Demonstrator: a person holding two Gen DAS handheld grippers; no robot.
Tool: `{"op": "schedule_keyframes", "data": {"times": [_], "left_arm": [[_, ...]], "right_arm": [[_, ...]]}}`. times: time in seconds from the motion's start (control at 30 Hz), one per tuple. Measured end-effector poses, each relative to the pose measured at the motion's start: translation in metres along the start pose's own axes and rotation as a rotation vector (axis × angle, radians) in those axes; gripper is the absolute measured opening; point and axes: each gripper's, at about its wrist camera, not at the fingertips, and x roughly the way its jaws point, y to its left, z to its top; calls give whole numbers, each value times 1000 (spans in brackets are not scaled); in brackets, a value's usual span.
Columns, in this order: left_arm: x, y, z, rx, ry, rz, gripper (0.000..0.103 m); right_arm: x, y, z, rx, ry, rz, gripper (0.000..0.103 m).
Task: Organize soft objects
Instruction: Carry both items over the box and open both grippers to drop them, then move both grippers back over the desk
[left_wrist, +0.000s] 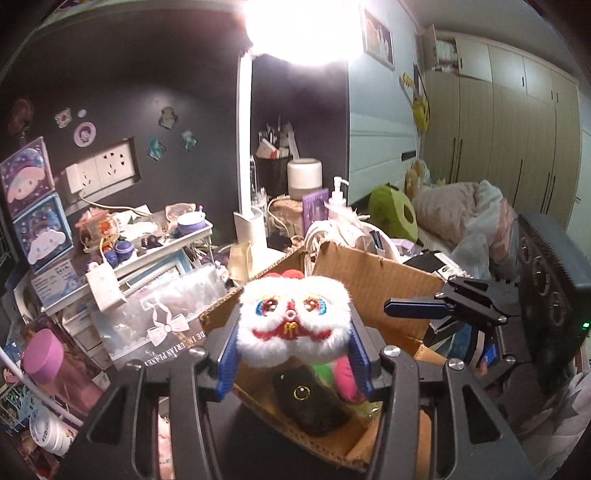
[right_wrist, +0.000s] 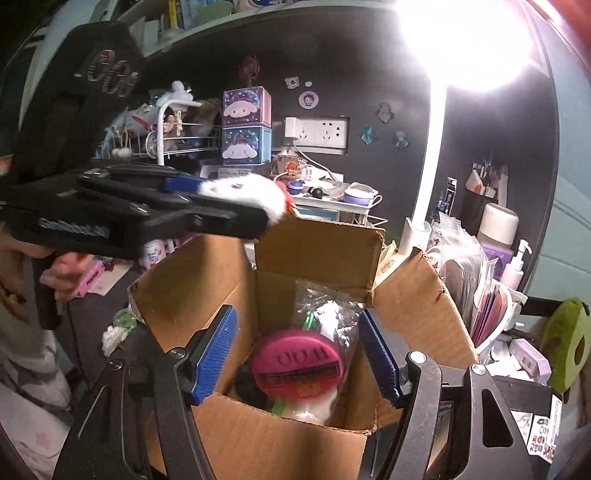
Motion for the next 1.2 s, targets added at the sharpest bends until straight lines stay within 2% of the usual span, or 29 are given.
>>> {"op": "schedule_keyframes", "data": {"times": [0.17, 0.27, 0.3, 0.4, 0.5, 0.63, 0.83, 0.9, 1.13, 1.2], "left_arm": [[14, -5, 0, 23, 45, 7, 49], [13, -4, 0, 23, 43, 13, 64], [10, -3, -1, 22, 35, 17, 67], [-1, 2, -2, 10, 12, 32, 69], [-19, 14, -8, -28, -23, 44, 78], [-48, 33, -23, -75, -62, 92, 80], [-92, 73, -68, -161, -77, 211, 81], [-103, 85, -87, -190, -68, 250, 81], [-121, 124, -157, -279, 8, 319, 81], [-120, 134, -175, -305, 35, 334, 81]], "right_arm": [[1, -3, -1, -1, 3, 22, 65], [1, -3, -1, 4, 9, 26, 65], [1, -3, -1, 6, 9, 27, 65], [0, -2, 1, 11, 12, 25, 66], [-3, 4, 4, 8, 10, 23, 66], [-11, 16, 11, 7, -24, 34, 66], [-23, 58, 28, -45, -113, 110, 66], [-20, 75, 34, -67, -116, 140, 66], [10, 140, 36, -133, -51, 266, 66], [21, 156, 32, -151, -30, 280, 65]]}}
